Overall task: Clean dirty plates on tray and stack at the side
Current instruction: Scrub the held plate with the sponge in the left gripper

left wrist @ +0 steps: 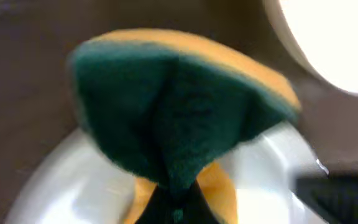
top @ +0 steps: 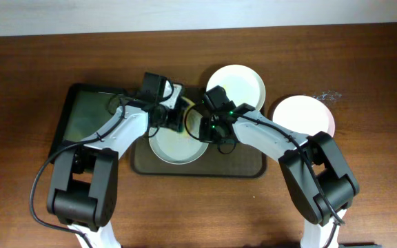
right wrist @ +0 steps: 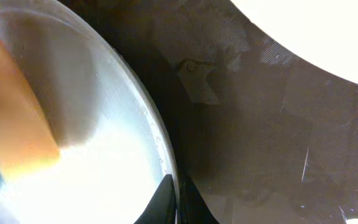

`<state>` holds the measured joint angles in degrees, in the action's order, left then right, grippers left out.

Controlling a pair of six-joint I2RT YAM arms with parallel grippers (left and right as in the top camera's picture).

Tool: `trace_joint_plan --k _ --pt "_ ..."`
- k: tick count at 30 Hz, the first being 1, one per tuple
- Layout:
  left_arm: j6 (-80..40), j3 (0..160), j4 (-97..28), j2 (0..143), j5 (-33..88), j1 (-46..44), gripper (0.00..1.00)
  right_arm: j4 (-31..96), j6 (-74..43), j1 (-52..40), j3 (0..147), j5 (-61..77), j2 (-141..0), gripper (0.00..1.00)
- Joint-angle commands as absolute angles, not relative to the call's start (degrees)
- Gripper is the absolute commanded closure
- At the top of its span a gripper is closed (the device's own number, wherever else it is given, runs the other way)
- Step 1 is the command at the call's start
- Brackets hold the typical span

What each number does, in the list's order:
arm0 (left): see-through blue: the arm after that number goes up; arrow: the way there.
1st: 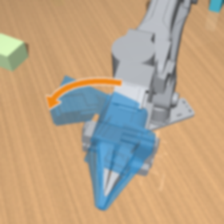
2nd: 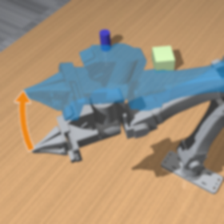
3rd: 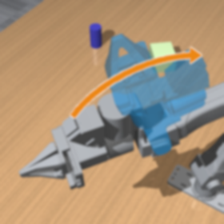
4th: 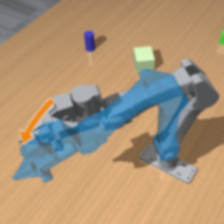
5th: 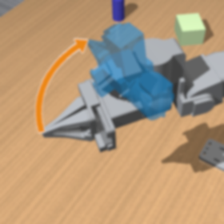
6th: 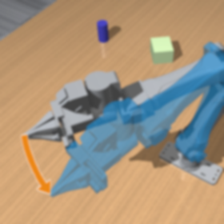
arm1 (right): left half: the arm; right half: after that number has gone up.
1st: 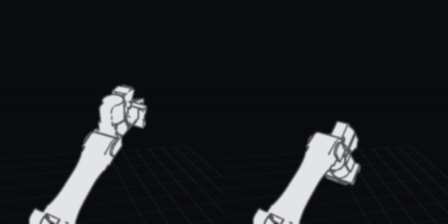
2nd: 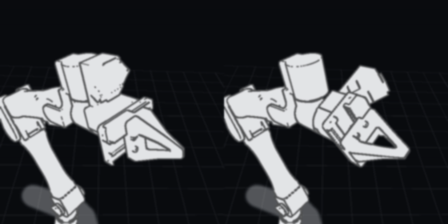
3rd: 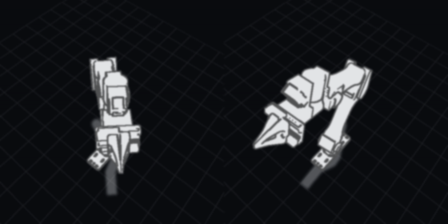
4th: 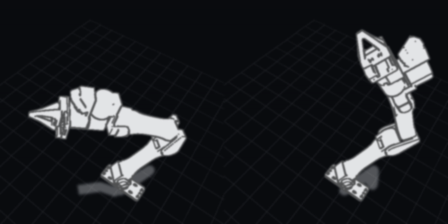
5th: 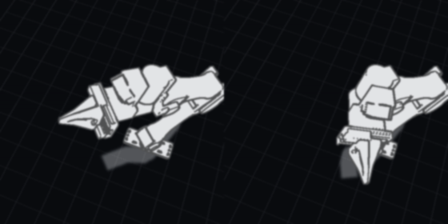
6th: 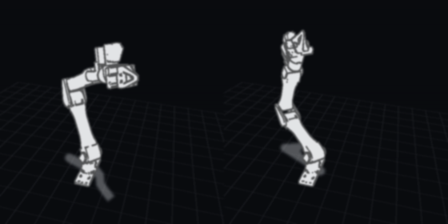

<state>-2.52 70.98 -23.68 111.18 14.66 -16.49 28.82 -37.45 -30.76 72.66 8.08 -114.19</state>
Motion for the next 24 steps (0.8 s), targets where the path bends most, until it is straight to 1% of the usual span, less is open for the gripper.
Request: trace_joint_plan --k 1,2,4,6,7,9,11,13,15,18,20,21,24 --pt "-7.9 71.3 -21.1 111.7 -4.4 -16.1 1.0 29.3 -37.2 -30.6 72.7 7.5 -115.7 0.96" --pt "-8.6 71.3 -21.7 111.9 -7.7 -16.1 1.0 29.3 -37.2 -30.6 72.7 7.6 -115.7 0.96" --pt "-8.6 71.3 -24.0 112.2 -8.9 -16.1 1.0 29.3 -37.2 -30.6 72.7 7.5 -115.7 0.96" --pt "-7.7 71.3 -32.9 112.2 -0.8 -16.1 1.0 29.3 -37.2 -30.6 72.7 7.5 -115.7 0.96" --pt "-5.9 71.3 -35.3 112.2 2.2 -16.1 1.0 29.3 -37.2 -30.6 72.7 7.5 -115.7 0.96" --pt "4.1 71.3 -42.3 112.2 14.5 -16.1 1.0 29.3 -37.2 -30.6 72.7 7.5 -115.7 0.96" --pt "11.6 71.3 -46.5 112.2 23.2 -16.1 1.0 29.3 -37.2 -30.6 72.7 7.5 -115.7 0.96" --pt "14.7 71.3 -49.3 112.2 27.5 -16.1 1.0 29.3 -37.2 -30.6 72.7 7.5 -115.7 0.96" --pt "15.1 71.3 -50.1 112.2 28.0 -16.1 1.0 29.2 -37.2 -30.6 72.7 7.5 -115.7 0.96" --pt "15.1 71.3 -50.2 112.2 33.8 -16.1 1.0 29.3 -37.2 -30.6 72.7 7.5 -115.7 0.96" --pt "14.6 71.3 -48.1 112.2 32.4 -15.9 1.0 29.3 -37.3 -30.6 72.7 7.5 -115.7 0.96" --pt "11.9 71.3 -46.2 112.2 29.9 -15.8 1.0 29.3 -37.2 -30.6 72.7 7.5 -115.7 0.96" --pt "-4.6 71.3 -34.9 112.2 13.6 -15.6 1.0 29.3 -37.3 -30.6 72.7 7.5 -115.7 0.96"
